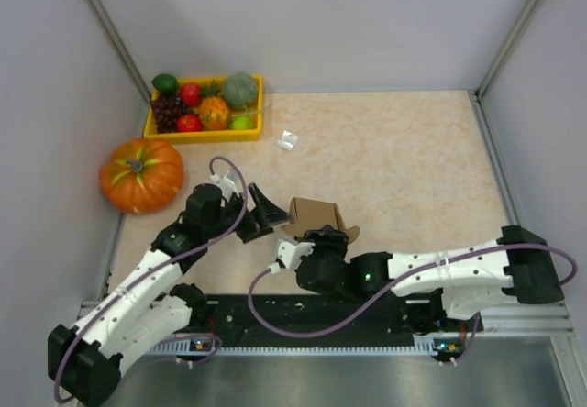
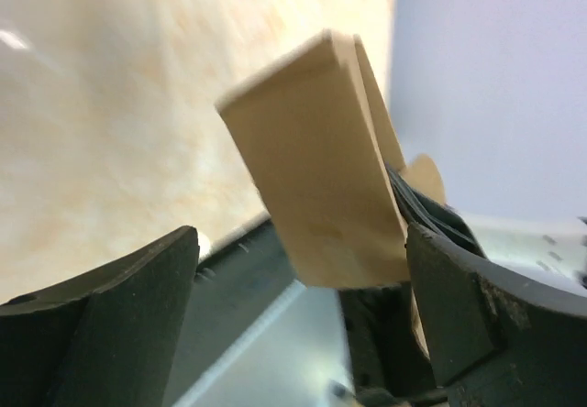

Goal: Fold the paper box

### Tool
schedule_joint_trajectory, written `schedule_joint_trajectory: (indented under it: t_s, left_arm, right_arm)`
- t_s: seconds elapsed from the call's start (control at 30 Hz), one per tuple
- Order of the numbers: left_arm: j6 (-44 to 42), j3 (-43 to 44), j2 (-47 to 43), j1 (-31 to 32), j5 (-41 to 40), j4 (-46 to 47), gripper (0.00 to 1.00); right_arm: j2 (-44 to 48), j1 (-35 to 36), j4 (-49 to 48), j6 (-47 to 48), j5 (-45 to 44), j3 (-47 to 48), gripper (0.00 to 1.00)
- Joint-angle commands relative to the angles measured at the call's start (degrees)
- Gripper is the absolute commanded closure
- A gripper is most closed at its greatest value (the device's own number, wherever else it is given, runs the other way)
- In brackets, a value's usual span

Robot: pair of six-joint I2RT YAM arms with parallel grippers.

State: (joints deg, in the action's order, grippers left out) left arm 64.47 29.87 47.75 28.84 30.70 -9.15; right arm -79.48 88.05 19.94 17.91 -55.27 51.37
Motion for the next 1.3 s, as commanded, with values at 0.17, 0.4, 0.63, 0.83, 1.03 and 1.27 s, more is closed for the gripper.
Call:
schedule_joint_trajectory:
  t_s: [0.17, 0.4, 0.63, 0.83, 1.03, 1.27]
  left_arm:
    - [-26.41, 2.48, -21.72, -0.72, -34.74, -20.39, 0.02]
    - [-29.76, -2.7, -21.31, -0.72, -20.7, -11.53, 0.23]
    - [-23.07, -5.87, -16.89, -0.72, -18.8, -7.27, 0.41]
    - [-23.06, -4.29, -27.08, -0.8, -37.37, -16.25, 0.3]
    - [-22.46, -1.83, -18.67, -0.89, -31.06, -16.7, 0.13]
    - [-24.38, -0.25, -11.64, -2.03, -21.56, -4.14, 0.32]
  right_arm:
    - [5.49, -15.44, 19.33, -10.7, 42.14, 6.98, 0.54]
    - [-3.56, -20.29, 28.83, -10.36, 53.94, 14.97, 0.52]
    - [-11.39, -21.6, 29.89, -7.19, 56.5, 17.88, 0.49]
    - [-15.79, -23.54, 29.45, -4.29, 58.17, 19.64, 0.4]
    - [-14.66, -24.24, 27.44, -3.59, 58.6, 19.2, 0.27]
    - [-9.39, -24.77, 22.43, -4.55, 59.13, 14.91, 0.15]
